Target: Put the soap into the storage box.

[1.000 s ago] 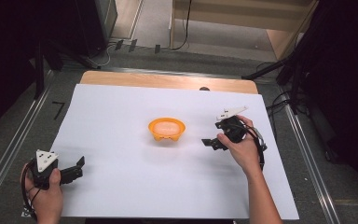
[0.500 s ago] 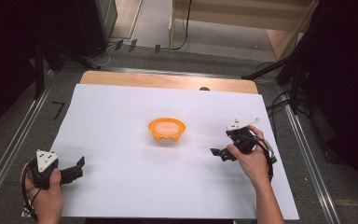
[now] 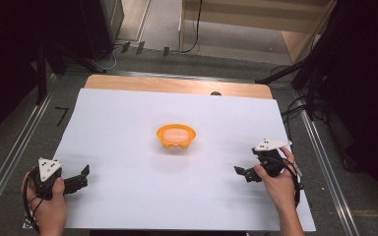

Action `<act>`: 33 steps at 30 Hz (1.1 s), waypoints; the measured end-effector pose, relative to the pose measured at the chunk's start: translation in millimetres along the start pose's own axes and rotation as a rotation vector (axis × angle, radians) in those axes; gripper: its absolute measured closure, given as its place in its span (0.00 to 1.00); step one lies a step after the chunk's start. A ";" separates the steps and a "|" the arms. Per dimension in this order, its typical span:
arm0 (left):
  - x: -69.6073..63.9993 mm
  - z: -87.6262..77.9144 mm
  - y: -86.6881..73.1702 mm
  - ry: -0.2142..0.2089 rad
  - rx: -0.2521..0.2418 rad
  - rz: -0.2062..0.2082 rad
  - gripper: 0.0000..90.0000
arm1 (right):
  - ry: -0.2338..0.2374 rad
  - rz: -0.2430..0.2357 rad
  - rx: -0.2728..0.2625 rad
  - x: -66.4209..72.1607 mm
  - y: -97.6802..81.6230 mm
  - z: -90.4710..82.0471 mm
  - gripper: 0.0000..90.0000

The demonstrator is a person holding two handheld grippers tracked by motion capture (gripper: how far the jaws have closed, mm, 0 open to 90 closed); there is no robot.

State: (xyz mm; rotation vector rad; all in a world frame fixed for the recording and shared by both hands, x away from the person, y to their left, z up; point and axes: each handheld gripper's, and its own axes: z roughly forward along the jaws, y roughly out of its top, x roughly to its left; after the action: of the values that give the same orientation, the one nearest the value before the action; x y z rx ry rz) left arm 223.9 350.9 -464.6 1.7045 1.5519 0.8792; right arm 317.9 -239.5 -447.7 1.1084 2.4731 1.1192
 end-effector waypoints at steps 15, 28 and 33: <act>-0.5 0.0 -0.2 0.004 -0.003 0.005 0.00 | -0.050 0.067 -0.056 -4.3 -51.2 -30.7 0.00; -1.2 -0.3 -0.4 0.006 -0.006 0.005 0.00 | -0.089 0.131 -0.103 -5.1 -93.2 -59.8 0.00; -0.9 -0.3 -0.3 0.003 -0.006 0.007 0.00 | -0.112 0.159 -0.120 -7.2 -110.5 -72.5 0.00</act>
State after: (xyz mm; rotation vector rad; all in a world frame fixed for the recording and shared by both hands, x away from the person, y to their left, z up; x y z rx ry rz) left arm 223.4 350.0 -464.7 1.7063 1.5448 0.8899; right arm 228.6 -332.5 -477.5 1.3124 2.2349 1.1958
